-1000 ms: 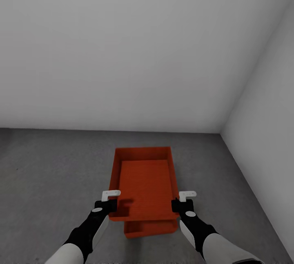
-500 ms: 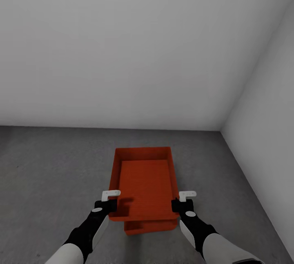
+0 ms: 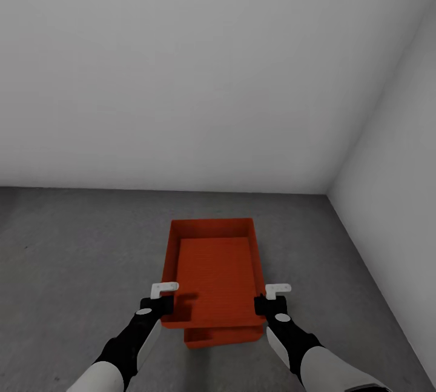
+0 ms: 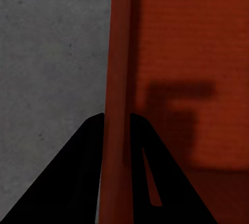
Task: Move the two storage containers from the living room to the garage. In the garage, place one container on the floor and stack the other container on top of it (either order is fine).
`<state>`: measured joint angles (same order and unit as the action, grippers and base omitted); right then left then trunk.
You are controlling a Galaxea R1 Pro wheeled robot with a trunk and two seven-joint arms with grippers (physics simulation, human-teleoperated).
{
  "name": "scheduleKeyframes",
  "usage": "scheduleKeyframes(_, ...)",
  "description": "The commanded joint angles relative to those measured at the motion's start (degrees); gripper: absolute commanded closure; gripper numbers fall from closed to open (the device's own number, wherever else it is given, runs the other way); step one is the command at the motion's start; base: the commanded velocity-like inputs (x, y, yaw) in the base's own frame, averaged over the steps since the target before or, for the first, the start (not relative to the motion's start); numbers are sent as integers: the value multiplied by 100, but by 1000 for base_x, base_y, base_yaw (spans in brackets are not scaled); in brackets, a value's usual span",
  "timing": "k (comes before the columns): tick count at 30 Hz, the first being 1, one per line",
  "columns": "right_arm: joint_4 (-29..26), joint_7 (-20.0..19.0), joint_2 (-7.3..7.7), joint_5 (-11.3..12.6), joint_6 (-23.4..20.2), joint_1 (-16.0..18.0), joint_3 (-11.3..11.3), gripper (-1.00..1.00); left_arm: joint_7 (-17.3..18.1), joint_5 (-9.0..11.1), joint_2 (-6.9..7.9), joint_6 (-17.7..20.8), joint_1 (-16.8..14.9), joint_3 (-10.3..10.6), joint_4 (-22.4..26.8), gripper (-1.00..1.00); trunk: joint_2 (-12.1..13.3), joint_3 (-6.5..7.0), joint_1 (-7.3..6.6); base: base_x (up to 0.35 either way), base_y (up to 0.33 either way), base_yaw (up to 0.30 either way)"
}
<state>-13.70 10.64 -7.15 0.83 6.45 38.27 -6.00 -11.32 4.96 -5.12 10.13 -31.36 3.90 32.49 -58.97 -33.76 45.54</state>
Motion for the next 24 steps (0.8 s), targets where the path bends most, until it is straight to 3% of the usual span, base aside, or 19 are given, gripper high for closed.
scheduleKeyframes(1, 17, 580, 12, 56, 23, 5, 318, 100, -98, -92, 11, -205, -2, -20, 29, 100, -3, -5, 0, 0, 0, 0)
scheduleKeyframes(11, 33, 576, -5, 65, 32, 5, 317, 100, -98, -92, 11, -205, -2, -20, 29, 100, -3, -5, 0, 0, 0, 7)
scheduleKeyframes(18, 34, 572, 3, 66, 16, 5, 318, 100, -98, -92, 11, -205, -2, -20, 29, 100, -3, -5, 0, 0, 0, 210)
scheduleKeyframes(24, 34, 571, 3, 66, 22, 5, 318, 100, -99, -85, 11, -205, -2, -20, 29, 100, -3, -5, 0, 0, 0, 67)
